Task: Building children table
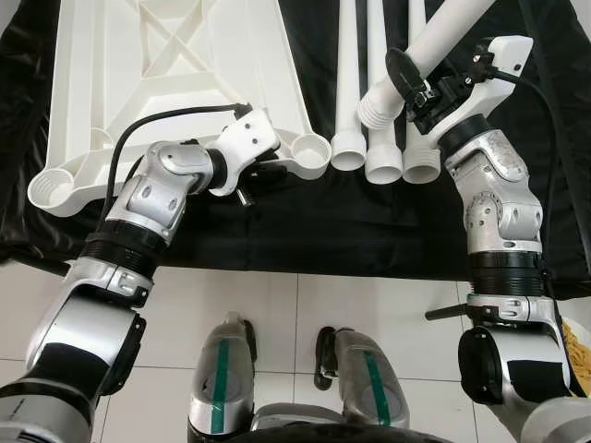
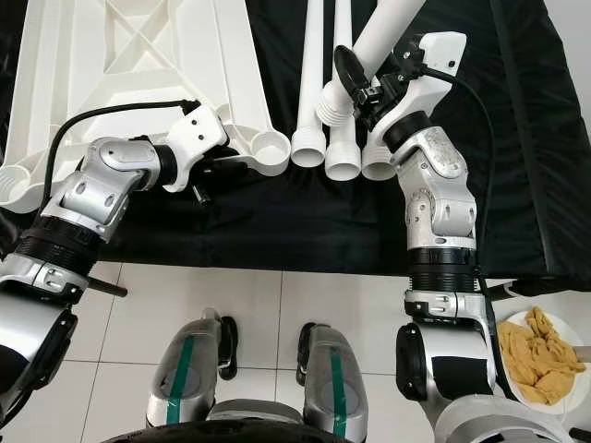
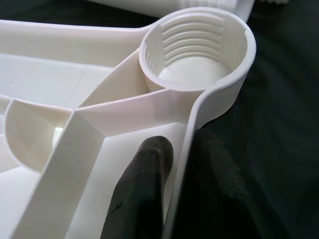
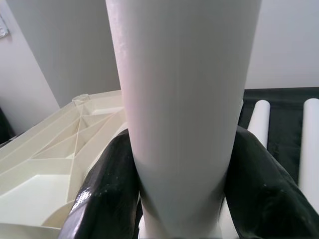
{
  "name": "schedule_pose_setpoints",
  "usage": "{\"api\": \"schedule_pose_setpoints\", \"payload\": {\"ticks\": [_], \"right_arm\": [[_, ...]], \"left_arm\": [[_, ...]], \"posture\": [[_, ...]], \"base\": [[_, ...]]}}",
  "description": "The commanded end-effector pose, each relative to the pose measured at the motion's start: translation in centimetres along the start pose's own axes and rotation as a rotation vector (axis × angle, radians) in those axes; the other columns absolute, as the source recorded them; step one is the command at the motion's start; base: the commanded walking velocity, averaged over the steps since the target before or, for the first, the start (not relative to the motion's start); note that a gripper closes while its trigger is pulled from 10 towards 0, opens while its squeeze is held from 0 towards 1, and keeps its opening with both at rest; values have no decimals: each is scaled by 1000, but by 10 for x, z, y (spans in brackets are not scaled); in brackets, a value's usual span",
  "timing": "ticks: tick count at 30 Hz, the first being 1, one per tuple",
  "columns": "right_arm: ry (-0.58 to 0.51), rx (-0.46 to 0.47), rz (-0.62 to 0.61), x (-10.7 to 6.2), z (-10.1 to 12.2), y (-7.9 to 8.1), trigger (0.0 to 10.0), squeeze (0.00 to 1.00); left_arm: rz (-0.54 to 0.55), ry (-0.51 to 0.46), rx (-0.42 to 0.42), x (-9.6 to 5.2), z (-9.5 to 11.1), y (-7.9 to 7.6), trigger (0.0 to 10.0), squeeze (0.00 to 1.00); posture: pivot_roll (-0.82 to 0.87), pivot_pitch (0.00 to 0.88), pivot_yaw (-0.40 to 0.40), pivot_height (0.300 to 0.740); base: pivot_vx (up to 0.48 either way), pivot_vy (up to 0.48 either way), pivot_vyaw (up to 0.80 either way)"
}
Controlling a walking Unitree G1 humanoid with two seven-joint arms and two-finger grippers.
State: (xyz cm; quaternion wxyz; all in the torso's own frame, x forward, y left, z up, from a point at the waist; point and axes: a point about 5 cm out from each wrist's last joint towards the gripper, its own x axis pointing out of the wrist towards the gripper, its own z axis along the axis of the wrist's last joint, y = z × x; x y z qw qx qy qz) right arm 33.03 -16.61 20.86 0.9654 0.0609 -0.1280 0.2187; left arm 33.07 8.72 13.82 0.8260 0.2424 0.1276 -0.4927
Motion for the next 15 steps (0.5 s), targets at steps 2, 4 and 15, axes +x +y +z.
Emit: {"api": "schedule_pose_setpoints", "payload": {"ticks": [2, 4, 15], "right_arm": [[-28, -5, -4, 1, 4, 0, 10000, 0], [-28, -5, -4, 1, 4, 0, 10000, 0], [-32, -6, -3, 1, 4, 1, 10000, 0]], "left_arm": [[-5, -68, -6, 13, 18, -11, 10000, 0], [-5, -68, -6, 13, 18, -11, 10000, 0], [159, -85, -81, 28, 30, -5, 10000, 0]], "posture": [[-2, 51, 35, 740], [-2, 51, 35, 740], [-4, 36, 40, 740]], "base": [[0, 0, 0], [0, 0, 0], [0, 0, 0]]}}
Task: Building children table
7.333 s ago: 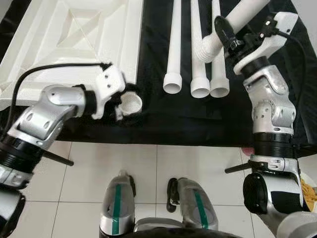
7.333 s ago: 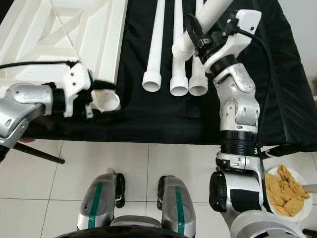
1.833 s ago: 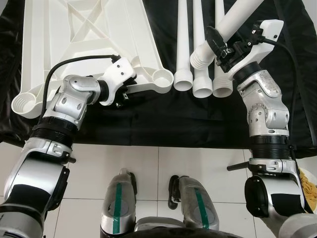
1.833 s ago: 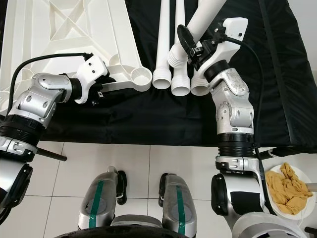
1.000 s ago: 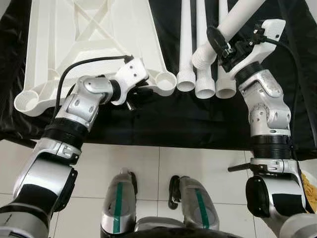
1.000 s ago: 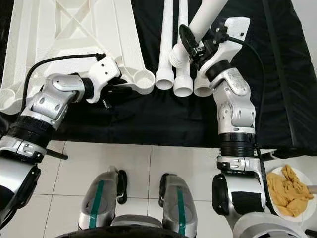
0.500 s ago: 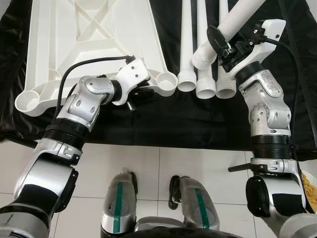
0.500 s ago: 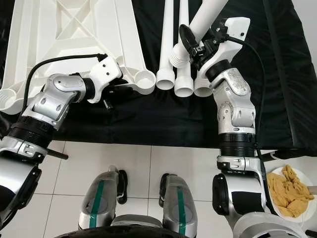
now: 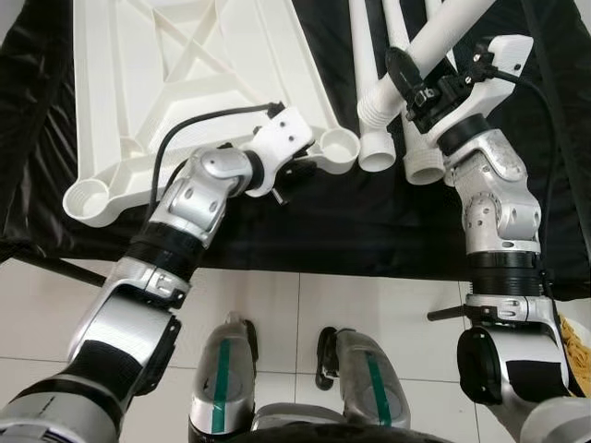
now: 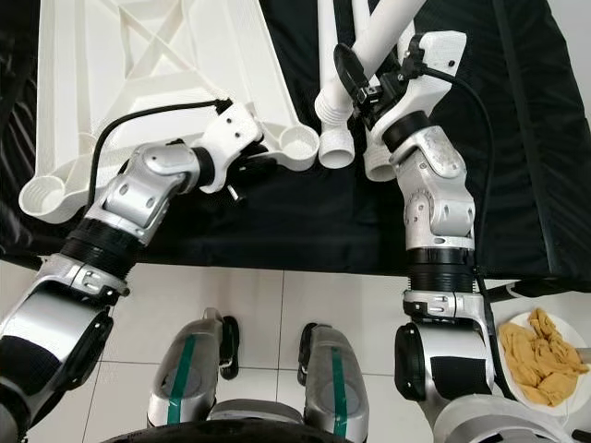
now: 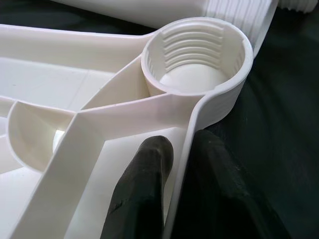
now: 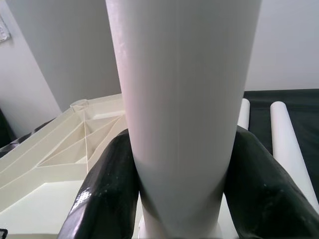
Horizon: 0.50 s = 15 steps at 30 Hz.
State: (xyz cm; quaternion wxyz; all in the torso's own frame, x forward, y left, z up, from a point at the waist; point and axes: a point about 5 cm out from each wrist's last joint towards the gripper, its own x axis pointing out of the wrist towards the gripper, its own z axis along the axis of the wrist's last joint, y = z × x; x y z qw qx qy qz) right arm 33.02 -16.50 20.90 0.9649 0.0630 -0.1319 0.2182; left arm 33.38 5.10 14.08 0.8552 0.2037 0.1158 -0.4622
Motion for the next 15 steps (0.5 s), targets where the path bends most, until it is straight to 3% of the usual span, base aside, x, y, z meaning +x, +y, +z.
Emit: {"api": "schedule_pose_setpoints", "payload": {"ticks": [1, 8, 9, 12, 13, 15], "right_arm": [[-23, -8, -2, 0, 4, 0, 10000, 0], [-22, -5, 2, 0, 3, 1, 10000, 0], [-22, -5, 3, 0, 3, 1, 10000, 0], [-22, -5, 3, 0, 3, 1, 10000, 0], [-22, -5, 3, 0, 2, 2, 10000, 0], [-22, -5, 3, 0, 2, 2, 10000, 0]], "left_arm": [[95, -36, -16, 3, 10, 5, 10000, 0], [106, 12, 15, 4, 5, 3, 10000, 0], [102, 8, 2, 3, 4, 4, 10000, 737], [102, 8, 2, 3, 4, 4, 10000, 737], [99, 1, -2, 1, 4, 4, 10000, 1000], [99, 1, -2, 1, 4, 4, 10000, 1000]], "posture": [[-3, 36, 39, 740], [-1, 33, 40, 740], [-1, 32, 40, 740], [-1, 32, 40, 740], [-2, 32, 40, 740], [-2, 32, 40, 740]], "base": [[0, 0, 0], [0, 0, 0], [0, 0, 0], [0, 0, 0], [0, 0, 0], [0, 0, 0]]}}
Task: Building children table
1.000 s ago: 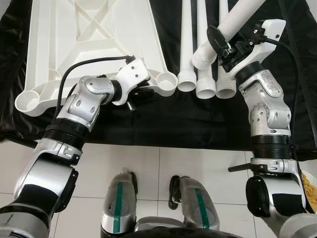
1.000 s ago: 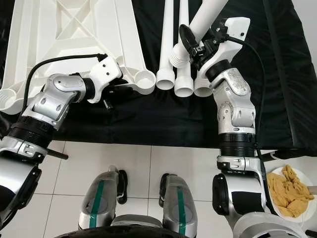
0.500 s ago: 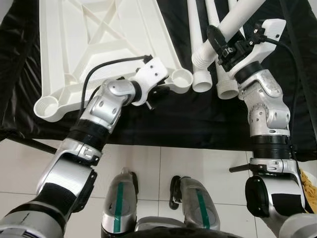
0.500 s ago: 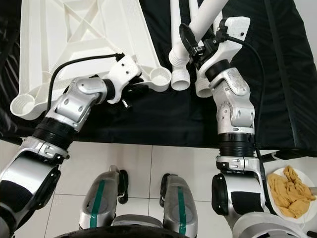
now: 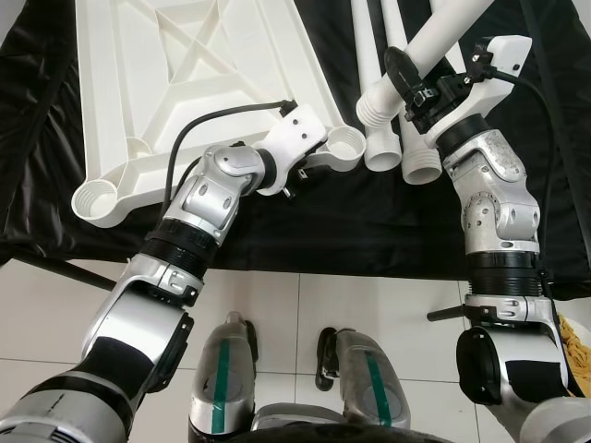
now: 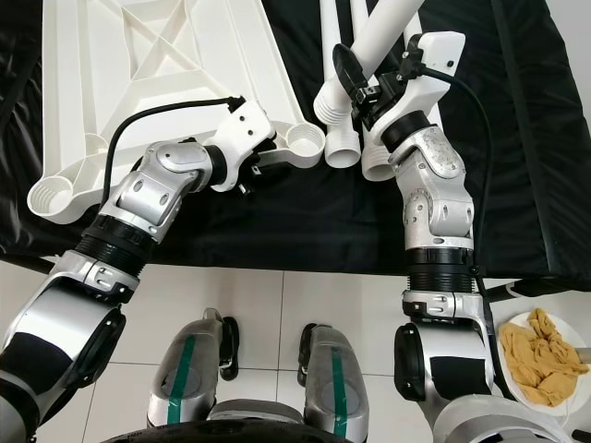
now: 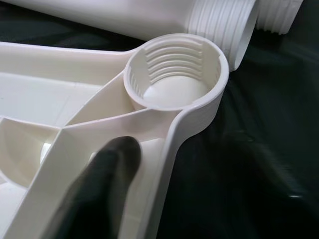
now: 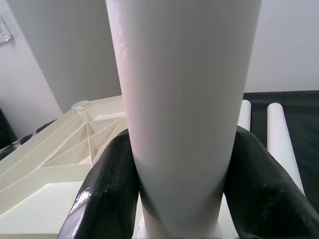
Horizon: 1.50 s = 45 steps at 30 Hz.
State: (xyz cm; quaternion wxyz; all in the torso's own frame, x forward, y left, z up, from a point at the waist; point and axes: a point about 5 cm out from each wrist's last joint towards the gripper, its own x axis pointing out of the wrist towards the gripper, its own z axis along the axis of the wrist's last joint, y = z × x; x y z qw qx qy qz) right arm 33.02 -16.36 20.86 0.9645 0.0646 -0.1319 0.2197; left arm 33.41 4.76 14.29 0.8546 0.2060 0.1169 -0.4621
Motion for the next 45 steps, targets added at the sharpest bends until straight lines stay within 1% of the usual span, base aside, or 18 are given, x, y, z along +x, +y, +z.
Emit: {"api": "schedule_pose_setpoints", "payload": {"ticks": [1, 6, 7, 9, 10, 13, 14, 16, 18, 19, 21, 22, 23, 24, 26, 30, 37, 45], "right_arm": [[-22, -8, 1, 0, 3, 1, 10000, 0], [-21, -6, 3, 0, 2, 1, 10000, 0], [-20, -6, 5, 0, 2, 1, 10000, 0], [-20, -6, 5, 0, 2, 1, 10000, 0], [-17, -10, 8, 0, 1, 1, 10000, 0], [-16, -13, 10, 1, 0, 4, 10000, 0], [-17, -22, 11, 3, -1, 8, 10000, 0], [-17, -22, 11, 3, -1, 8, 10000, 0], [-18, -28, 11, 5, -2, 11, 10000, 0], [-15, -37, 23, 7, -4, 18, 10000, 0], [-15, -37, 23, 7, -4, 18, 10000, 0], [-10, -41, 41, 9, -7, 25, 10000, 0], [-10, -41, 41, 9, -7, 25, 10000, 0], [1, -42, 63, 12, -11, 34, 10000, 0], [1, -42, 63, 12, -11, 34, 10000, 0], [40, -41, 70, 20, -20, 46, 10000, 0], [74, -63, 62, 29, -25, 52, 10000, 0], [138, -65, 35, 33, -34, 54, 10000, 0]], "left_arm": [[90, -13, -6, -3, 0, 5, 10000, 1000], [60, -17, 12, -10, 0, 8, 10000, 1000], [37, -27, 20, -14, 2, 10, 10000, 878], [37, -27, 20, -14, 2, 10, 10000, 878], [20, -40, 36, -19, 3, 12, 10000, 0], [36, -93, 23, -26, 11, 19, 10000, 0], [62, -163, -16, -33, 20, 26, 10000, 0], [62, -163, -16, -33, 20, 26, 10000, 0], [82, -211, -46, -37, 26, 31, 10000, 0], [111, -258, -82, -41, 32, 36, 10000, 0], [111, -258, -82, -41, 32, 36, 10000, 0], [139, -296, -107, -43, 36, 37, 10000, 0], [139, -296, -107, -43, 36, 37, 10000, 0], [158, -328, -148, -43, 38, 36, 10000, 0], [158, -328, -148, -43, 38, 36, 10000, 0], [189, -382, -267, -43, 39, 30, 10000, 0], [239, -456, -376, -46, 42, 25, 10000, 0], [251, -464, -392, -48, 41, 22, 10000, 0]], "posture": [[-2, 31, 41, 740], [1, 37, 38, 740], [2, 38, 37, 740], [2, 38, 37, 740], [5, 43, 34, 740], [9, 50, 29, 740], [10, 52, 28, 740], [10, 52, 28, 740], [10, 52, 28, 740], [18, 57, 25, 740], [18, 57, 25, 740], [21, 58, 22, 740], [21, 58, 22, 740], [26, 60, 19, 740], [26, 60, 19, 740], [40, 62, 7, 740], [46, 61, -1, 740], [56, 63, -11, 740]], "base": [[0, 0, 0], [0, 0, 0], [0, 0, 0], [0, 0, 0], [0, 0, 0], [0, 0, 0], [0, 0, 0], [0, 0, 0], [0, 0, 0], [0, 0, 0], [0, 0, 0], [0, 0, 0], [0, 0, 0], [0, 0, 0], [0, 0, 0], [0, 0, 0], [0, 0, 0], [0, 0, 0]]}}
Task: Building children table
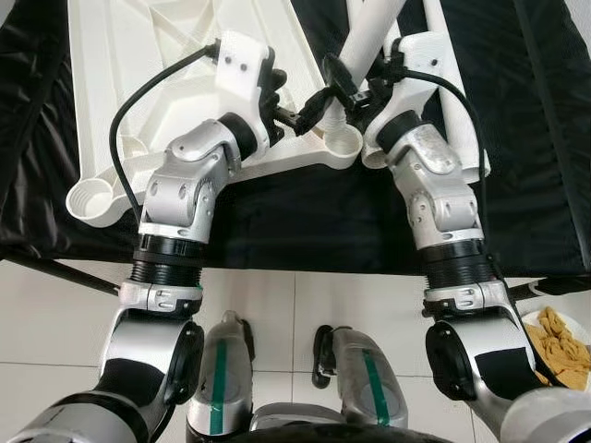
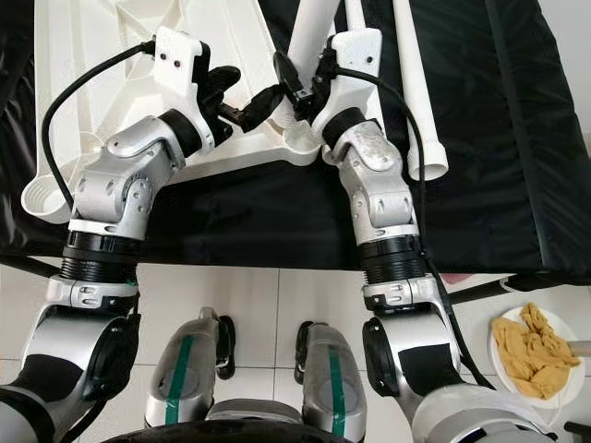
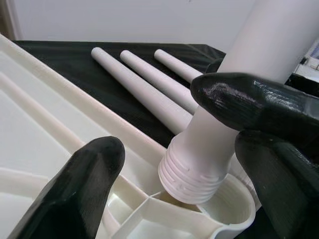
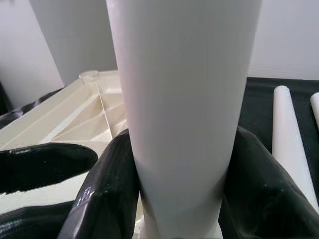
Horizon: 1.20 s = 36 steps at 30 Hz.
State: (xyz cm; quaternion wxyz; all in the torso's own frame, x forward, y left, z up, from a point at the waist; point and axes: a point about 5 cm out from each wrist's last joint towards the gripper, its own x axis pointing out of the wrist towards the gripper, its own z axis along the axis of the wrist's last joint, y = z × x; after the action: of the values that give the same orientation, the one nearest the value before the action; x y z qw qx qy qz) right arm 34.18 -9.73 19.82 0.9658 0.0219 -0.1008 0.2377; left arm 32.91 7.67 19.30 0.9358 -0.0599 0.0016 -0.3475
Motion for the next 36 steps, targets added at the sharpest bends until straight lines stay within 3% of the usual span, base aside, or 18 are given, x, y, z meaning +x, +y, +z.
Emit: {"api": "schedule_pose_setpoints", "payload": {"ticks": [1, 7, 11, 20, 25, 32, 36], "right_arm": [[75, 1, -11, 2, -13, 2, 10000, 0], [96, 0, -21, 2, -17, 2, 10000, 0], [107, 0, -23, 1, -20, 0, 10000, 0], [94, -14, -18, 0, -20, 1, 10000, 0], [88, -2, -38, 0, -19, -4, 10000, 0], [91, -3, -44, -1, -21, -5, 10000, 0], [88, -8, -49, -2, -22, -6, 10000, 0]], "left_arm": [[-2, -57, 9, -2, 12, -3, 10000, 0], [60, -111, -22, -7, 19, 2, 10000, 0], [122, -102, 9, -13, 14, 8, 10000, 0], [152, -81, 29, -17, 11, 14, 10000, 0], [193, -77, 61, -23, 14, 28, 10000, 0], [193, -70, 85, -29, 9, 32, 10000, 0], [123, -40, 127, -39, -2, 28, 10000, 0]], "posture": [[57, 63, -14, 740], [60, 63, -23, 740], [60, 61, -27, 740], [62, 57, -29, 740], [57, 46, -26, 740], [54, 40, -27, 740], [50, 45, -26, 740]], "base": [[0, 0, 0], [0, 0, 0], [0, 0, 0], [0, 0, 0], [0, 0, 0], [0, 0, 0], [0, 0, 0]]}}
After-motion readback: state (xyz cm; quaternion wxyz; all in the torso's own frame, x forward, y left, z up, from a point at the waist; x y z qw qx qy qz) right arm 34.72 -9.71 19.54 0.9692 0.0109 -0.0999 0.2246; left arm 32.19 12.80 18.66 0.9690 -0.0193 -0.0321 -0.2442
